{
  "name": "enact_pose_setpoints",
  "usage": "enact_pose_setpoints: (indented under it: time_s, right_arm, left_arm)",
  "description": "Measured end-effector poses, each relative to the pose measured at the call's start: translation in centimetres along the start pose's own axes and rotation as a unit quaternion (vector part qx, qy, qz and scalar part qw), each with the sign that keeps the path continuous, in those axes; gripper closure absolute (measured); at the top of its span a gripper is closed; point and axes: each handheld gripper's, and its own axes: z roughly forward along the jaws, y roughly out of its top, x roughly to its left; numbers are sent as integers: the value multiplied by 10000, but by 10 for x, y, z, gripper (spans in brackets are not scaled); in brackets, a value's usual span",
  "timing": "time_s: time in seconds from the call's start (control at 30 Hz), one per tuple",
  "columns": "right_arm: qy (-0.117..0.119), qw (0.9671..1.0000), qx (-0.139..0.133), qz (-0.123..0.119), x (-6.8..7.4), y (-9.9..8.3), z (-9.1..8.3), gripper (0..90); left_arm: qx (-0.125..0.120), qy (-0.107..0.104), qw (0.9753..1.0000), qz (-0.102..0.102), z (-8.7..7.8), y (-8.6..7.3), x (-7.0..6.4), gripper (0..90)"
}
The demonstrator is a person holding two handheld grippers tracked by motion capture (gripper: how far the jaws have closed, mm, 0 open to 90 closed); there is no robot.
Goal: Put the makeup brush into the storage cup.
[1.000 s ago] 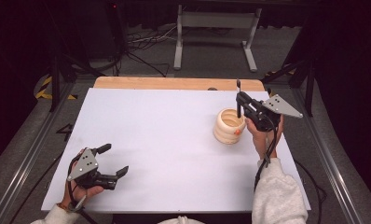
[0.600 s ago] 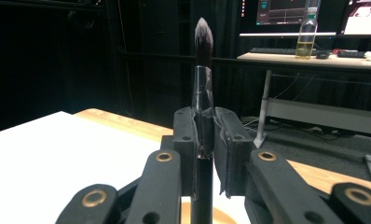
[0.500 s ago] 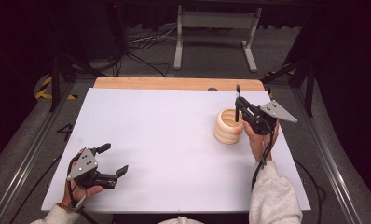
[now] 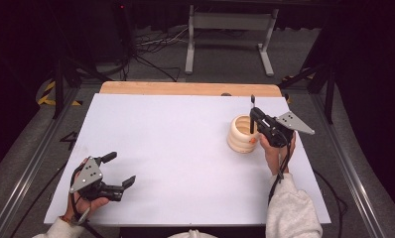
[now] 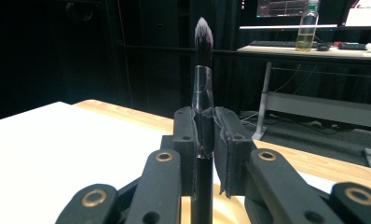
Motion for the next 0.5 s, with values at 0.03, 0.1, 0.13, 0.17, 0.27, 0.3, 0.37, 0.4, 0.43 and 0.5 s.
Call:
enact_pose_setpoints:
  time_s: [0.03, 0.1, 0.13, 0.17, 0.27, 0.3, 0.37, 0.4, 0.43, 0.5]
  right_arm:
    - [-1, 10000, 23, -13, 1, -1, 0, 800]
    - [-5, 10000, 18, -28, 2, -2, -2, 801]
    - [-8, 10000, 18, -11, 3, -3, -2, 801]
    - [5, 10000, 16, 3, 3, -4, -2, 800]
    - [-2, 9999, 98, -71, 5, -7, -1, 801]
    - [-13, 9999, 120, -94, 6, -9, -1, 801]
    - [14, 9999, 145, -71, 7, -10, 0, 801]
    - [19, 9998, 157, -85, 7, -11, 0, 800]
    - [19, 9998, 157, -85, 7, -11, 0, 800]
    - [18, 9998, 162, -106, 8, -11, 1, 800]
  left_arm:
    - [-4, 15, 10000, 3, -1, 1, 1, 37]
    - [-77, 36, 10000, -46, -3, 1, 2, 37]
    - [-75, 55, 9999, -48, -4, 1, 2, 37]
    - [-63, 63, 10000, -27, -5, 1, 2, 37]
    - [-90, 62, 9999, -26, -6, 2, 2, 37]
    - [-97, 65, 9999, -27, -6, 2, 2, 37]
    - [-105, 71, 9999, -37, -6, 2, 2, 37]
    - [-97, 63, 9999, -30, -6, 2, 2, 37]
    - [-97, 63, 9999, -30, -6, 2, 2, 37]
    - [-116, 67, 9999, -42, -6, 1, 3, 37]
